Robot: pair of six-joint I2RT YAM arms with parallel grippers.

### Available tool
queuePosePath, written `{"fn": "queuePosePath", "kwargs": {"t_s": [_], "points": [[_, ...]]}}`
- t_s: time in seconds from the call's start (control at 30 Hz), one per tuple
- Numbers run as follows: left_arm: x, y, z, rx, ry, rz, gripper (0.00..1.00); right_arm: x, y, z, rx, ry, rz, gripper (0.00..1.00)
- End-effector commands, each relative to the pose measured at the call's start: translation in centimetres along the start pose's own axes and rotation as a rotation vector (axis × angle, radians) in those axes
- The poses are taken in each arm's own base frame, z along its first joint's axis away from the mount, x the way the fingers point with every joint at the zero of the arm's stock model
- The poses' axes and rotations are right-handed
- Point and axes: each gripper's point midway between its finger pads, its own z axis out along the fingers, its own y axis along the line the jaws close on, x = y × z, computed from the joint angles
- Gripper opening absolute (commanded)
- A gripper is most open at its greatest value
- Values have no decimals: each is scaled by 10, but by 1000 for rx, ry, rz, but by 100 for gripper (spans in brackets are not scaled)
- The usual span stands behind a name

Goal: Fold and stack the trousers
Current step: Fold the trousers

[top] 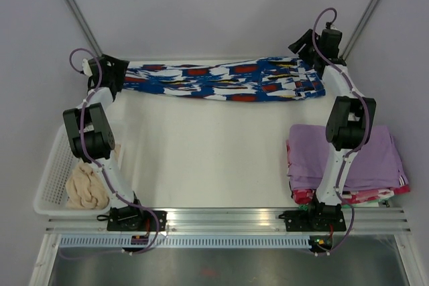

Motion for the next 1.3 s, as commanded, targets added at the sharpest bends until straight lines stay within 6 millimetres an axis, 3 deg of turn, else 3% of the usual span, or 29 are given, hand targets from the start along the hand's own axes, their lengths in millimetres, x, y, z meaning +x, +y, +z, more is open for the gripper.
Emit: {"fn": "queuePosePath", "kwargs": {"t_s": [0.0, 0.03, 0.1, 0.13, 0.17, 0.2, 0.23, 0.27, 0.3, 0.37, 0.4, 0.43, 0.57, 0.67, 0.73, 0.77, 0.9, 1.0, 1.03, 1.13, 1.23, 1.27], "points": [[16, -44, -7, 136, 35, 58, 91, -5, 26, -16, -1, -21, -122, 64], [20, -46, -5, 139, 44, 62, 90, 4, 34, -14, -7, -6, -148, 45], [36, -58, 0, 163, 71, 77, 84, 12, 34, -11, 22, 10, -196, 25], [44, -59, 3, 162, 87, 84, 80, 15, 34, -9, 30, 14, -208, 6], [51, -74, 3, 188, 99, 98, 75, 29, 43, -3, 19, 37, -223, 0], [56, -76, 5, 186, 106, 106, 61, 34, 44, -1, 19, 42, -233, 0], [65, -71, 12, 170, 123, 111, 53, 41, 46, 3, 21, 52, -244, 0], [70, -80, 13, 177, 132, 117, 46, 44, 43, 7, 38, 52, -246, 0], [74, -81, 15, 179, 142, 116, 32, 50, 39, 14, 48, 64, -248, 0], [86, -82, 24, 174, 161, 108, 18, 55, 36, 22, 57, 70, -251, 0], [89, -80, 27, 169, 165, 105, 6, 63, 26, 31, 74, 84, -248, 0], [92, -80, 30, 165, 171, 97, 2, 66, 22, 36, 83, 87, -248, 0], [113, -73, 47, 146, 208, 83, 2, 71, 11, 59, 112, 104, -262, 0], [118, -71, 55, 128, 220, 61, 2, 67, 7, 65, 128, 87, -270, 0], [126, -58, 66, 95, 237, 35, 2, 67, 4, 69, 134, 69, -266, 1], [125, -63, 68, 103, 233, 32, 2, 71, 2, 73, 132, 68, -265, 1], [134, -49, 90, 60, 239, 2, 2, 86, -13, 85, 154, 93, -249, 2], [135, -51, 100, 64, 230, -26, 2, 98, -25, 94, 171, 113, -233, 2], [143, -40, 108, 42, 239, -33, 2, 101, -28, 97, 177, 116, -222, 2], [151, -31, 122, 0, 251, -66, 2, 111, -40, 104, 194, 133, -207, 2], [157, -12, 125, -104, 260, -110, 2, 119, -49, 105, 217, 164, -203, 2], [159, 3, 121, -196, 269, -109, 2, 122, -59, 102, 257, 172, -203, 3]]}}
